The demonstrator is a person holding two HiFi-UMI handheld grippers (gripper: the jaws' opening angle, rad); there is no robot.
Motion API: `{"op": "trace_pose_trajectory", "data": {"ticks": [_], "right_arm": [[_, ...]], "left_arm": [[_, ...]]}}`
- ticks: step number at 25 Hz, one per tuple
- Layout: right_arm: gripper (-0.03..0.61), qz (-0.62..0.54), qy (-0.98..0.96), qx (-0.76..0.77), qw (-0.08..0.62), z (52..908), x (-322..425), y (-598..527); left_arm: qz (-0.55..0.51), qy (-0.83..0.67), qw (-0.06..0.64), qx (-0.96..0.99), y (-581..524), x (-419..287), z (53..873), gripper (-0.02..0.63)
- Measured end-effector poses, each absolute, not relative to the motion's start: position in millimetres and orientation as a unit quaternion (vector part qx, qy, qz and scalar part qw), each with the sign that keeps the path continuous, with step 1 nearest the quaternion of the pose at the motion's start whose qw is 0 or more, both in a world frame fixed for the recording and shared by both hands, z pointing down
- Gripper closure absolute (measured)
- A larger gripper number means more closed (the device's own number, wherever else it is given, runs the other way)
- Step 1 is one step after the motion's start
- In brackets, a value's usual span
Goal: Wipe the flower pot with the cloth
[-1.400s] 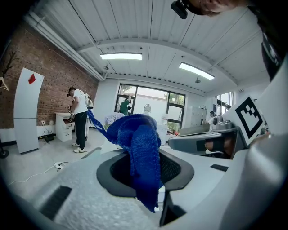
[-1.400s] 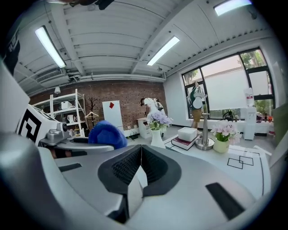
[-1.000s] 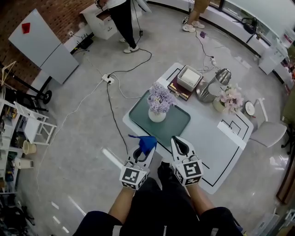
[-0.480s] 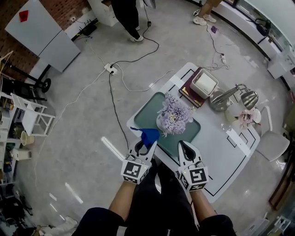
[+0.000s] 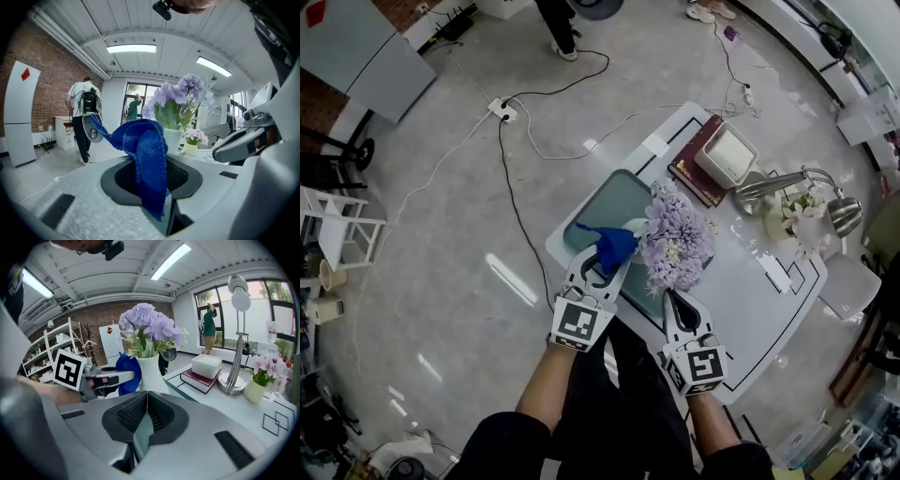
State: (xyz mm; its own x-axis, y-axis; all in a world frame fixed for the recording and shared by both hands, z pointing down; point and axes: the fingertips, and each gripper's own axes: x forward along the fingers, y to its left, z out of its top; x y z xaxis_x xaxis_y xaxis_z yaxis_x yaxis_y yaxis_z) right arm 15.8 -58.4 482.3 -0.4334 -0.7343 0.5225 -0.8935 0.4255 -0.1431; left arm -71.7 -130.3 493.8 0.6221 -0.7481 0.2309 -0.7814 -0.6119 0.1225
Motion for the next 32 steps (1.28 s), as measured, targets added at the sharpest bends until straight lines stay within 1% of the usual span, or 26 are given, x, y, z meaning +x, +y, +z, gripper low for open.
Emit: {"op": "trace_pose_trajectory", "data": {"ticks": [9, 13, 15, 19, 21, 23, 26, 32], "right_arm": [[0.569, 0.220, -0.804, 0.503, 0.227, 502, 21, -54], [0.570, 0.223, -0.804, 0.504, 0.224, 506, 19, -55], [0.569, 0.222, -0.804, 0.506, 0.219, 504, 17, -57], [0.569, 0.226, -0.801, 0.509, 0.220, 503, 16, -57], [0.569, 0.230, -0.797, 0.510, 0.227, 508, 19, -54], [0.569, 0.229, -0.796, 0.514, 0.225, 509, 20, -54], [0.569, 0.231, -0.793, 0.519, 0.222, 510, 20, -54], [0.569, 0.236, -0.784, 0.530, 0.223, 514, 28, -56]], "left_arm": [[0.124, -0.409, 0.132, 0.894, -136, -81, 553, 0.495], [0.154, -0.397, 0.142, 0.894, -139, -86, 578, 0.495], [0.145, -0.396, 0.133, 0.897, -146, -90, 569, 0.495], [0.094, -0.379, 0.076, 0.918, -163, -94, 508, 0.495], [0.082, -0.354, 0.065, 0.929, -169, -86, 491, 0.495], [0.083, -0.335, 0.069, 0.936, -174, -77, 493, 0.495], [0.105, -0.299, 0.048, 0.947, -176, -64, 510, 0.495], [0.131, -0.283, 0.074, 0.947, -184, -62, 542, 0.495]]}}
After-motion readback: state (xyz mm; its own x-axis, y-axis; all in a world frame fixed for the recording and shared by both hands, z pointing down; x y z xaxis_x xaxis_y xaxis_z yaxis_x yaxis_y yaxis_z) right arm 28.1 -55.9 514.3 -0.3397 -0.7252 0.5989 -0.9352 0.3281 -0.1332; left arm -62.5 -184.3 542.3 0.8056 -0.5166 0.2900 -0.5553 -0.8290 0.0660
